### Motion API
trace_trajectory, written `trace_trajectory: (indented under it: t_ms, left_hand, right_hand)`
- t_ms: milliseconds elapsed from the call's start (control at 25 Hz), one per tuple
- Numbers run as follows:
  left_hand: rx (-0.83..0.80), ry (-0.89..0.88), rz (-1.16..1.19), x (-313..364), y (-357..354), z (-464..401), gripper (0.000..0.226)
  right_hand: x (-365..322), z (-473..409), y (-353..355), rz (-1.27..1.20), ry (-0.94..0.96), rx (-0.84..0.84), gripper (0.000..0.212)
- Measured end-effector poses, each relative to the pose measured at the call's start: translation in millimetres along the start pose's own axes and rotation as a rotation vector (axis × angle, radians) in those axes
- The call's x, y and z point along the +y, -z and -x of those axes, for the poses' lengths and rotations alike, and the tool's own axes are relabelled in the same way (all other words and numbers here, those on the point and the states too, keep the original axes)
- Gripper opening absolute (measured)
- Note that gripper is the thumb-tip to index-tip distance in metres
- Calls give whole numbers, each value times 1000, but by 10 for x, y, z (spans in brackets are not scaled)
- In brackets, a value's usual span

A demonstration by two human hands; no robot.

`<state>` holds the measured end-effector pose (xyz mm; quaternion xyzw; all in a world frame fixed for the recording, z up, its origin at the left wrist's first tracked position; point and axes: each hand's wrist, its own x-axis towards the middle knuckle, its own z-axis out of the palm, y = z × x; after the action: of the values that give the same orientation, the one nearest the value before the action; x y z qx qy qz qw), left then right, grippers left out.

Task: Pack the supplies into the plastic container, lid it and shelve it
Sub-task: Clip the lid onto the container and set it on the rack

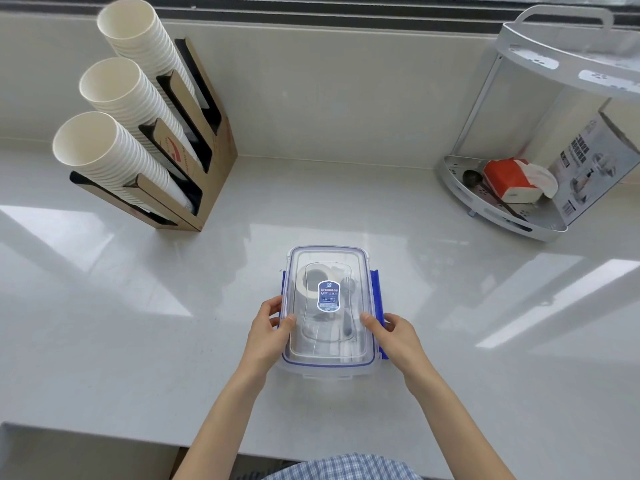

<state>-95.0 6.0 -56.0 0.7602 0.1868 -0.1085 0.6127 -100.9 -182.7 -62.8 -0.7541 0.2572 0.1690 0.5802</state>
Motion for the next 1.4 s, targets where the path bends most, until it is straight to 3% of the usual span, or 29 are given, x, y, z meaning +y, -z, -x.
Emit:
trace_trajectory:
  t_ms: [600,1080,1280,1400]
  left_hand:
    - [5,-13,-24,-9,2,18,40]
    - [-69,75,6,21,38,69,45]
    - [49,66,-127,-44,65,-5,62]
    - [46,62,-144,-55,41,-15,55]
  right_hand:
    - [-61,103,-191,239,319,213,23]
    - [-64,118,-185,219,316,201,29]
    - [-57,113,-186,215,313,198,29]
    - [-59,113,-190,216,310,196,29]
